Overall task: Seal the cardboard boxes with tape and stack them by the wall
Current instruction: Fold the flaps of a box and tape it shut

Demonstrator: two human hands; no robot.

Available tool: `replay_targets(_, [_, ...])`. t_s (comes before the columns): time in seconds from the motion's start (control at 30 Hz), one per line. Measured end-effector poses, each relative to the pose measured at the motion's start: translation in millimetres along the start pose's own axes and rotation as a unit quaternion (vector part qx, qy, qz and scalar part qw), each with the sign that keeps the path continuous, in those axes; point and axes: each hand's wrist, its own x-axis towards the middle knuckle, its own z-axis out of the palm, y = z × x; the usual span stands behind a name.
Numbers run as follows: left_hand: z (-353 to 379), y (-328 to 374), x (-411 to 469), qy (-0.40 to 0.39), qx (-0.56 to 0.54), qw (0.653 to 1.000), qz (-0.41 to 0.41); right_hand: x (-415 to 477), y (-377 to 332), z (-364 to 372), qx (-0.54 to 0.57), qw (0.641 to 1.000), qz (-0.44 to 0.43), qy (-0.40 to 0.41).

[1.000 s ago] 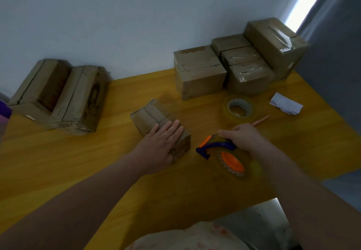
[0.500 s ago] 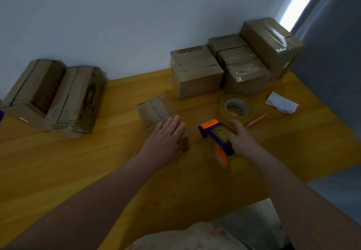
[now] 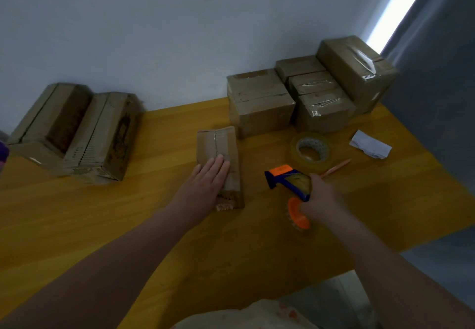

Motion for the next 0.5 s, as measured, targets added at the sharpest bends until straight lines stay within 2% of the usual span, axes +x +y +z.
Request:
replay_targets(0.1, [-3,-3,5,-0.004,0.018,0.999,0.042,-1,6,-17,0.111,0.993,-0.040,-0.005])
replay_targets(0.2, [-13,-4,7,-0.016,0.019,0.998,0.049,-9,2,-33,0.191,0.975,-0.109,-0.017])
replay_targets(0.27, [-24,-2,6,0.005,-0.042,0.998,0.036,-12,-1,-39,0.200,0.967,-0.158,-0.018])
replay_targets(0.3, [-33,2,4,0.037,-0.128,0.991,0.007,-14,-2,-40,0.197,0.963,-0.181,-0.017])
replay_targets(0.33, [-42,5,3,0.076,-0.250,0.964,-0.041,-15,-3,-41,0.190,0.960,-0.204,-0.016])
replay_targets(0.37, [-52,10,2,0.106,-0.385,0.911,-0.098,-16,-5,-41,0.179,0.957,-0.227,-0.015])
replay_targets(0.4, [-61,14,1,0.109,-0.517,0.834,-0.157,-18,-7,-41,0.166,0.954,-0.249,-0.011])
replay_targets(0.43, [-69,17,2,0.087,-0.620,0.752,-0.208,-19,-9,-41,0.154,0.951,-0.267,-0.007])
replay_targets(0.47, [-75,19,3,0.045,-0.678,0.691,-0.248,-21,-11,-40,0.144,0.949,-0.281,-0.003])
replay_targets(0.5, [-78,19,3,-0.001,-0.712,0.649,-0.270,-22,-13,-40,0.137,0.946,-0.295,0.001])
